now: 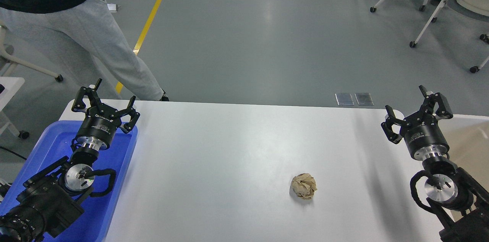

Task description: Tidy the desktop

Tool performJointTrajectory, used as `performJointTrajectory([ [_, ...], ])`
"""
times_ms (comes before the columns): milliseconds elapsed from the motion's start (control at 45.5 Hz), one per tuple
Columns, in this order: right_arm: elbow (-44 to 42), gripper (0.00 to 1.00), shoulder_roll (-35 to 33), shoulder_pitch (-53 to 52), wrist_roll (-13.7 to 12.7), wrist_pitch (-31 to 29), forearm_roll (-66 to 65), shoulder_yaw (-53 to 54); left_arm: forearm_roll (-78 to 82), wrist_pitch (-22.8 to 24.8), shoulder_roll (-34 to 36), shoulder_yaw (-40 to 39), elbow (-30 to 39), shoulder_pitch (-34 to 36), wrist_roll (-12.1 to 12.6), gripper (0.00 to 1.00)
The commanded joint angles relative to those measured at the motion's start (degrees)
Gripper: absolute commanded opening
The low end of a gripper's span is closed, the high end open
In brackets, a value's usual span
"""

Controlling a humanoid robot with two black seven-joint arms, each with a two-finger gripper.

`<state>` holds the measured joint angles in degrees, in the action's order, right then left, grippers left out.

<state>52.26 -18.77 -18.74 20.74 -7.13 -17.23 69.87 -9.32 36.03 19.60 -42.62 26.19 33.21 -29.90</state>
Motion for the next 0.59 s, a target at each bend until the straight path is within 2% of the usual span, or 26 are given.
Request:
performJointTrajectory([
  [0, 0.0, 0.99, 0.2, 0.0, 0.0, 0.0, 0.0, -0.2, 0.0, 0.0, 0.0, 0.0, 0.0, 0.0, -0.1, 1.00],
  [571, -0.1, 0.99, -0.5, -0.8, 0.0, 0.5, 0.1, 0.0, 0.0, 0.0, 0.0, 0.0, 0.0, 0.0, -0.1, 1.00],
])
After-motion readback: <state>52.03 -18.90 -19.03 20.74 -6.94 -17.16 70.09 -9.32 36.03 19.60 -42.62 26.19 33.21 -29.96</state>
